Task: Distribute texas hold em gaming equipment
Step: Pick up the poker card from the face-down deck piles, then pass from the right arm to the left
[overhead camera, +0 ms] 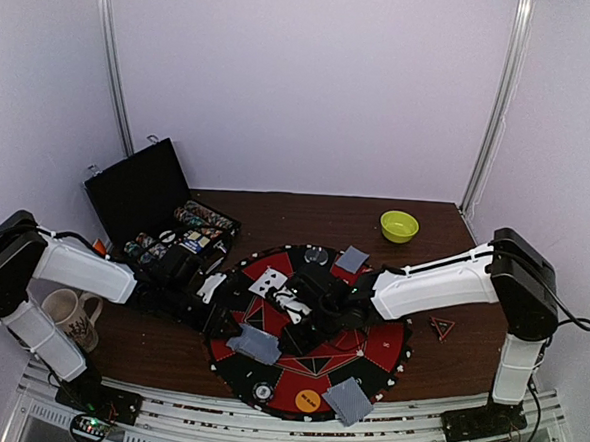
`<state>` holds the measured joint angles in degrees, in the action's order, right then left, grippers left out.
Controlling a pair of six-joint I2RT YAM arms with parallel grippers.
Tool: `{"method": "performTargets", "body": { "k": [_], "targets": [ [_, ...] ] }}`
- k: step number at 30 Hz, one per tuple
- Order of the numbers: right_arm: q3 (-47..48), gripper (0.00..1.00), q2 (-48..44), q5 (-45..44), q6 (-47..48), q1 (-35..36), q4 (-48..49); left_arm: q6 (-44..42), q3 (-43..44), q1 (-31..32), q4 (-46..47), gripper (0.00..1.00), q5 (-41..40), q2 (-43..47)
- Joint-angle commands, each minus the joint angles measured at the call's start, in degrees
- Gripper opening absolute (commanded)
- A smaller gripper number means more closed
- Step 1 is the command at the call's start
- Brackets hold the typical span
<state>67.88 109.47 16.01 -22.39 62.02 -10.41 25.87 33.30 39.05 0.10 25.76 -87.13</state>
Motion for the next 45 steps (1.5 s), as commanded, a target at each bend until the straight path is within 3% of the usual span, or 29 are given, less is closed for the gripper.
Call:
{"method": "performTargets", "body": {
  "k": [1,3,13,20,26,29,33,36,40,42,45],
  "targets": [
    [-0.21,0.04,-1.72,1.28,0.92,-0.68,-0.92,-0.47,-1.74,0.16,-0.44,0.55,-0.63,-1.73],
    [-0.26,0.00,-2.13,1.31,1.39,-0.98,-1.42,-0.51,-1.97,0.20,-0.45,0.54,-0.62,-2.12],
    [0.93,0.00,-6.18,3.04,5.86,-1.48,-6.33,-0.88,-2.24,0.22,-0.71,0.54,-1.35,-1.11],
    [1.98,0.00,-13.97,2.61,15.72,-1.66,-12.35,-4.99,0.02,0.21,-0.69,0.60,-1.70,8.67],
    [4.91,0.00,-18.19,1.31,22.95,-1.81,-18.22,-13.07,1.22,0.16,0.97,0.65,6.13,18.74],
    [7.21,0.00,-19.60,1.46,25.65,-1.73,-20.43,-15.12,-0.75,0.15,8.26,0.63,11.96,23.10],
    [8.87,0.00,-21.22,3.59,27.84,-1.75,-21.02,-15.86,-2.43,0.35,14.62,0.57,15.72,23.51],
    [9.62,0.00,-21.83,3.63,28.53,-1.81,-21.44,-17.26,0.66,1.00,13.18,0.54,20.02,20.56],
    [10.72,0.00,-21.89,3.83,29.42,-1.68,-22.43,-20.76,5.17,2.69,8.62,0.48,20.03,15.73],
    [10.61,0.00,-22.22,4.17,29.79,-1.67,-22.41,-21.72,7.18,2.70,6.02,0.42,18.42,14.23],
    [10.03,0.00,-22.54,4.20,29.87,-1.68,-21.77,-21.32,7.55,2.81,7.75,0.26,19.49,13.11]
  ]
}}
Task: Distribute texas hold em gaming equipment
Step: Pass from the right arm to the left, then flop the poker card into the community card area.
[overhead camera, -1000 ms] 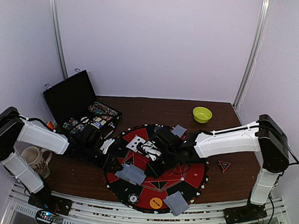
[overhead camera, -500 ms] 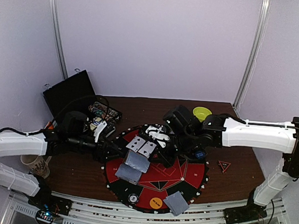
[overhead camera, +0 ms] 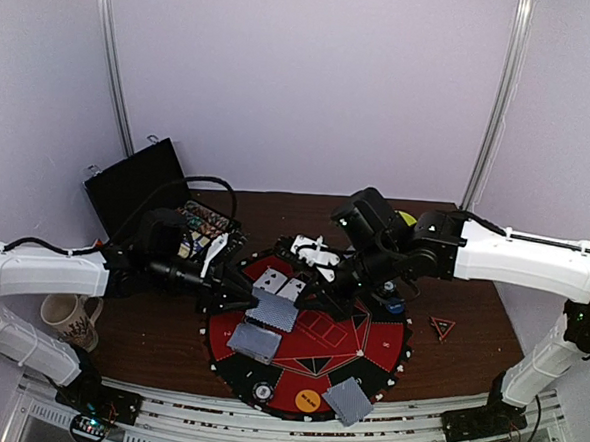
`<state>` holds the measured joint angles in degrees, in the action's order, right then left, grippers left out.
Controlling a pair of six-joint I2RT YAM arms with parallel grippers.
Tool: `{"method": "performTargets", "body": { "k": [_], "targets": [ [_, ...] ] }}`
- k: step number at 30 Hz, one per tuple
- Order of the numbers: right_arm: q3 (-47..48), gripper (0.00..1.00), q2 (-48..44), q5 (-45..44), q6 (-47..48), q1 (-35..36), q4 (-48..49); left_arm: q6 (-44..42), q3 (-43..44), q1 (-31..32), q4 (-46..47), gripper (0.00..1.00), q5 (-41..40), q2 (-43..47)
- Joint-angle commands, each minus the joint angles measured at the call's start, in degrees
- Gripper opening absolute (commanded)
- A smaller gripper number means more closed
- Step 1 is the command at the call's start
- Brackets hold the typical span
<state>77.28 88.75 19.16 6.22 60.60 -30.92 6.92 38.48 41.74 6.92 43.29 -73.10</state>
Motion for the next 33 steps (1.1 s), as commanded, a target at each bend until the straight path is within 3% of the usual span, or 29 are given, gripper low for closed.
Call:
{"method": "performTargets", "body": {
  "k": [1,3,5,10,11,13,14,15,19,21,27,31,33],
  "targets": [
    [0.60,0.00,-1.83,1.04,1.34,-0.23,-1.32,-2.00,2.50,0.22,1.60,0.21,2.50,-1.29],
    [0.60,0.00,-1.74,0.66,1.58,-0.25,-1.42,-2.05,2.98,0.62,2.03,0.14,4.14,-1.72],
    [0.53,0.00,-1.87,0.19,1.82,-0.35,-1.36,-2.69,2.88,1.20,2.01,0.00,5.02,-1.78],
    [-0.43,0.00,-2.66,-3.08,1.16,-0.54,0.24,-5.93,3.38,3.31,-0.26,0.00,5.19,-0.74],
    [-1.28,0.08,-3.33,-7.18,-0.42,-0.84,1.46,-6.54,3.44,3.61,-0.14,0.00,2.81,0.06],
    [-3.97,0.46,-4.65,-18.65,-4.63,-2.82,4.59,-7.56,3.80,3.83,0.03,0.00,-4.96,0.79],
    [-4.98,0.57,-5.12,-23.73,-6.93,-4.58,5.33,-8.87,4.36,4.13,-0.08,0.00,-9.71,0.55],
    [-5.78,0.62,-5.49,-26.96,-9.48,-7.20,5.50,-10.81,5.39,4.83,-0.54,0.00,-16.13,-0.21],
    [-7.95,0.70,-7.63,-32.96,-19.46,-18.10,3.46,-22.51,9.62,11.44,3.28,0.00,-41.89,-6.24],
    [-9.89,0.75,-9.76,-33.60,-21.83,-21.48,3.74,-30.11,10.76,13.92,8.37,0.00,-50.17,-10.49],
    [-15.37,0.81,-17.00,-33.94,-23.29,-26.73,6.29,-48.50,21.14,19.18,12.03,0.00,-64.04,-28.40],
    [-17.30,0.83,-19.57,-33.47,-23.50,-27.91,6.59,-53.20,27.69,21.53,13.65,0.00,-74.76,-37.63],
    [-17.96,0.83,-19.92,-32.34,-23.51,-28.14,6.99,-54.69,29.84,22.22,12.41,0.00,-76.42,-40.49]
  ]
}}
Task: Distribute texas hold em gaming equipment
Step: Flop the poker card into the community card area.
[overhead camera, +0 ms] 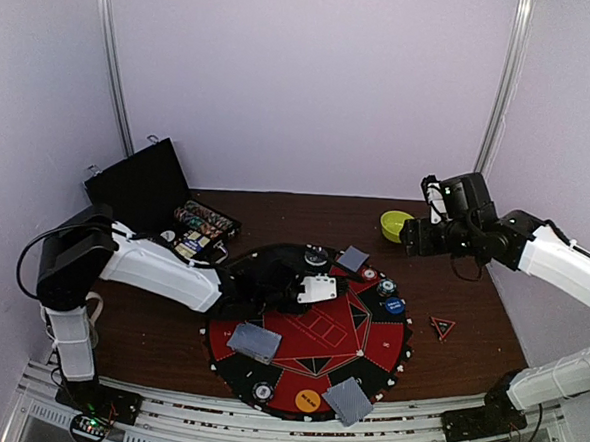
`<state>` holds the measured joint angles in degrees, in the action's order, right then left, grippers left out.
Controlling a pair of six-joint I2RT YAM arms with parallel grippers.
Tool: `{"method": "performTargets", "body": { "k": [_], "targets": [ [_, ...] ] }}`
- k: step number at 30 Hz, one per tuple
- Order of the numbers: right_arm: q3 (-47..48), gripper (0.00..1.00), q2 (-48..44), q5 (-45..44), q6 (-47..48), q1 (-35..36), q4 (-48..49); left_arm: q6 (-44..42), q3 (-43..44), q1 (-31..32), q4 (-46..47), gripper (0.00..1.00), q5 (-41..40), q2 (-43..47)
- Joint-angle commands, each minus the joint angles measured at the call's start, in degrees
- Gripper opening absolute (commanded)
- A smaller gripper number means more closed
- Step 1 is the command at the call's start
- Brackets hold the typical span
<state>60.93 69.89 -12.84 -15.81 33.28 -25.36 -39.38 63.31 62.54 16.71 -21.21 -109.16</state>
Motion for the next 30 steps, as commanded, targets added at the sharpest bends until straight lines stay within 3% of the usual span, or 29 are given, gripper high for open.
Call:
{"method": "performTargets", "body": {
  "k": [1,4,10,20,30],
  "targets": [
    [-1.82,0.83,-1.08,0.08,-1.50,-0.89,1.54,-9.53,4.72,1.81,2.59,0.00,-11.25,-5.10],
    [-1.96,0.83,-0.86,0.39,-1.46,-1.00,1.71,-11.41,2.22,2.74,1.57,0.00,-7.76,-5.98],
    [-1.90,0.84,-0.64,1.10,-1.44,-1.02,2.11,-6.36,4.00,2.76,-7.81,0.00,-1.00,-8.02],
    [-2.40,0.84,-0.97,1.77,-1.52,-1.11,1.86,-1.93,10.14,2.58,-20.79,0.00,1.67,-12.21],
    [-2.23,0.85,-0.83,2.46,-1.51,-1.11,2.01,0.65,10.19,2.59,-27.36,0.00,4.73,-11.54]
  ]
}}
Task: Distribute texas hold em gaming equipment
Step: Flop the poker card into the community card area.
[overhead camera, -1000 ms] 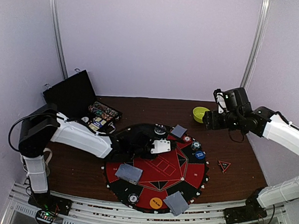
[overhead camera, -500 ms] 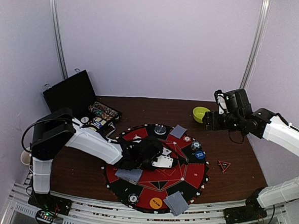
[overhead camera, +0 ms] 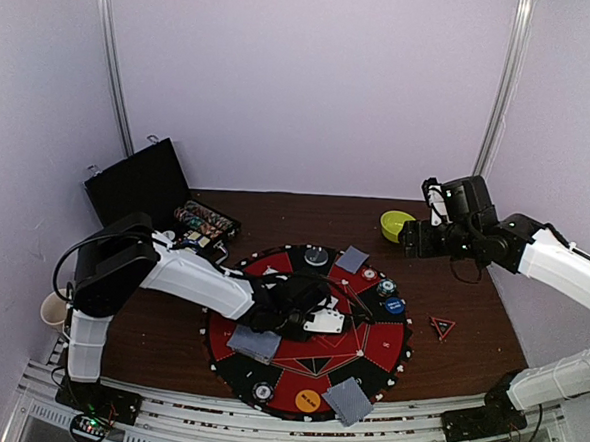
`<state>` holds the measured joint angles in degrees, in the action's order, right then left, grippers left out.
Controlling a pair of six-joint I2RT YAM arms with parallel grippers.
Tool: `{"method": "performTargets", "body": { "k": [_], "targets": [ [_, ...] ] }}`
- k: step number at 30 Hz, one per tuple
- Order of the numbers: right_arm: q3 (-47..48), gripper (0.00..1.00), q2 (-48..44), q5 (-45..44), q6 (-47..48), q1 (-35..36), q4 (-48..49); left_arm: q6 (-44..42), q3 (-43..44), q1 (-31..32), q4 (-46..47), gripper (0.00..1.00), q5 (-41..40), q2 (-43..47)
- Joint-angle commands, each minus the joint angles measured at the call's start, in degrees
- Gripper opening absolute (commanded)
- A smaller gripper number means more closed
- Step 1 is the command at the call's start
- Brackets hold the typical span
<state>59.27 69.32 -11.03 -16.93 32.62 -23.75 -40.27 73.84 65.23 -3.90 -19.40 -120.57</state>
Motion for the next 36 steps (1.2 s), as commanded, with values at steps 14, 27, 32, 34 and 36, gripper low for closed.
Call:
{"method": "performTargets", "body": {
  "k": [14,27,32,34,36],
  "targets": [
    [-0.23,0.86,0.29,1.60,-0.38,-0.44,0.68,1.60,-3.92,-0.09,-6.89,0.00,4.91,3.43],
    [0.95,0.86,1.80,3.05,-0.12,-0.45,0.40,2.29,-2.86,-0.08,-8.85,0.29,8.98,7.15],
    [0.88,0.87,1.96,5.60,-0.09,-0.45,0.78,5.78,-5.38,-0.15,-4.91,0.30,10.64,14.65],
    [1.06,0.87,2.44,9.12,0.73,-0.46,1.34,9.96,-6.73,-0.69,-3.47,0.32,12.32,18.57],
    [1.19,0.84,3.56,15.80,1.68,-0.28,1.92,16.91,-6.64,-2.25,-4.83,0.32,14.93,21.30]
  ]
}}
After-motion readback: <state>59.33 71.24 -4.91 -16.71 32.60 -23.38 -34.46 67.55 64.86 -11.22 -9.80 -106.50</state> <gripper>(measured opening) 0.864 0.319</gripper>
